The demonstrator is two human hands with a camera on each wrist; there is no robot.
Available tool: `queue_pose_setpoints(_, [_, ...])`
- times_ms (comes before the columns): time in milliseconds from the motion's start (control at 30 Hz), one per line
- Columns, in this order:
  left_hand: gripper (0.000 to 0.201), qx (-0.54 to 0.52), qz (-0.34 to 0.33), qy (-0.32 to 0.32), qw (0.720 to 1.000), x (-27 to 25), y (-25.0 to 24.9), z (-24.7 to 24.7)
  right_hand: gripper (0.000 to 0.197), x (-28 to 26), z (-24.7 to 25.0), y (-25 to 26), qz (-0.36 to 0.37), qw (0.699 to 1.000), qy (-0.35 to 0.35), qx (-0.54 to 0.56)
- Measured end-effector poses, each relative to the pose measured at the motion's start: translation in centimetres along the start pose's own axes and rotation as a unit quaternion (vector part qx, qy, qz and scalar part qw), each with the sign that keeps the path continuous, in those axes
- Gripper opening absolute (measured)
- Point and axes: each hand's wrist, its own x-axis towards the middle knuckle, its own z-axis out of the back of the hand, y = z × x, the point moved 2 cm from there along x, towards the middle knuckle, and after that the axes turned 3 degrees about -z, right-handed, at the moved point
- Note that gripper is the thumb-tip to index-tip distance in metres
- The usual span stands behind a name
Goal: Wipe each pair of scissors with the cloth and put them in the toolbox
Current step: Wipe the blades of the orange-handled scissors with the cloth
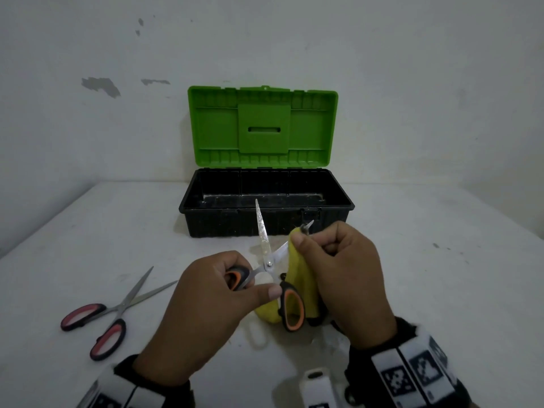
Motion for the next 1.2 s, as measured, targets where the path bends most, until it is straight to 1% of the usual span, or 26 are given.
queue_pose_setpoints(67, [0.037, -0.001, -0.007, 0.001, 1.000, 0.0, 0.0, -0.2, 0.026, 0.6, 0.3, -0.2, -0.007, 1.000, -0.025, 0.017])
queue_pose_setpoints(100, [0.038, -0.002, -0.009, -0.001, 1.000, 0.1, 0.0, -0.1, 0.026, 0.5, 0.1, -0.2, -0.007, 1.000, -0.015, 0.016])
queue_pose_setpoints(200, [0.038, -0.005, -0.014, -0.002, 1.000, 0.2, 0.2, 0.3, 0.024, -0.5, -0.5, 0.4, -0.006, 0.999, 0.045, 0.004])
queue_pose_setpoints(233, [0.038, -0.007, -0.017, -0.001, 1.000, 0.2, 0.2, 0.4, 0.025, -0.5, -0.4, 0.5, -0.008, 0.999, 0.044, 0.005])
queue_pose_setpoints(333, [0.038, -0.015, -0.029, 0.000, 0.999, 0.2, 0.1, 0.3, 0.029, 0.6, 0.2, 0.0, -0.017, 0.999, -0.015, 0.033])
queue_pose_setpoints(367, [0.038, -0.017, -0.031, -0.001, 0.999, 0.1, 0.0, 0.2, 0.029, 0.7, 0.3, 0.1, -0.020, 0.999, -0.024, 0.038])
queue_pose_setpoints(400, [0.039, -0.019, -0.032, -0.003, 0.999, 0.1, 0.0, 0.2, 0.028, 0.6, 0.2, 0.2, -0.018, 0.999, -0.019, 0.035])
queue_pose_setpoints(500, [0.041, -0.016, -0.034, -0.005, 0.999, 0.1, 0.2, 0.5, 0.025, -0.4, -0.4, 0.7, -0.013, 0.999, 0.031, 0.008])
queue_pose_setpoints(533, [0.040, -0.016, -0.034, -0.005, 0.999, 0.1, 0.1, 0.5, 0.026, -0.3, -0.4, 0.7, -0.013, 0.999, 0.030, 0.007])
queue_pose_setpoints(667, [0.038, -0.014, -0.039, -0.003, 0.999, -0.3, -0.2, 0.2, 0.031, 1.1, 0.4, 0.2, -0.025, 0.998, -0.040, 0.044])
queue_pose_setpoints(700, [0.038, -0.016, -0.038, -0.004, 0.999, -0.3, -0.3, 0.2, 0.031, 1.0, 0.3, 0.3, -0.022, 0.998, -0.039, 0.041])
queue_pose_setpoints(833, [0.039, -0.023, -0.024, -0.003, 0.999, -0.2, -0.1, 0.6, 0.027, -0.2, -0.2, 0.8, -0.005, 1.000, 0.008, 0.016])
queue_pose_setpoints(967, [0.040, -0.007, -0.027, -0.003, 1.000, -0.3, -0.2, 0.4, 0.031, 1.7, 0.6, 0.2, -0.025, 0.998, -0.036, 0.041])
queue_pose_setpoints(1067, [0.039, -0.010, -0.010, -0.005, 1.000, -0.4, -0.1, 0.2, 0.031, 2.5, 1.1, 0.1, -0.033, 0.996, -0.058, 0.062])
queue_pose_setpoints(1133, [0.039, -0.005, 0.003, -0.010, 1.000, -0.3, 0.2, 0.3, 0.030, 2.3, 1.5, 0.3, -0.022, 0.996, -0.058, 0.063])
queue_pose_setpoints(1200, [0.039, 0.017, 0.008, -0.023, 1.000, -0.1, 0.5, 0.4, 0.029, 1.7, 1.5, 0.7, -0.004, 0.998, -0.035, 0.042])
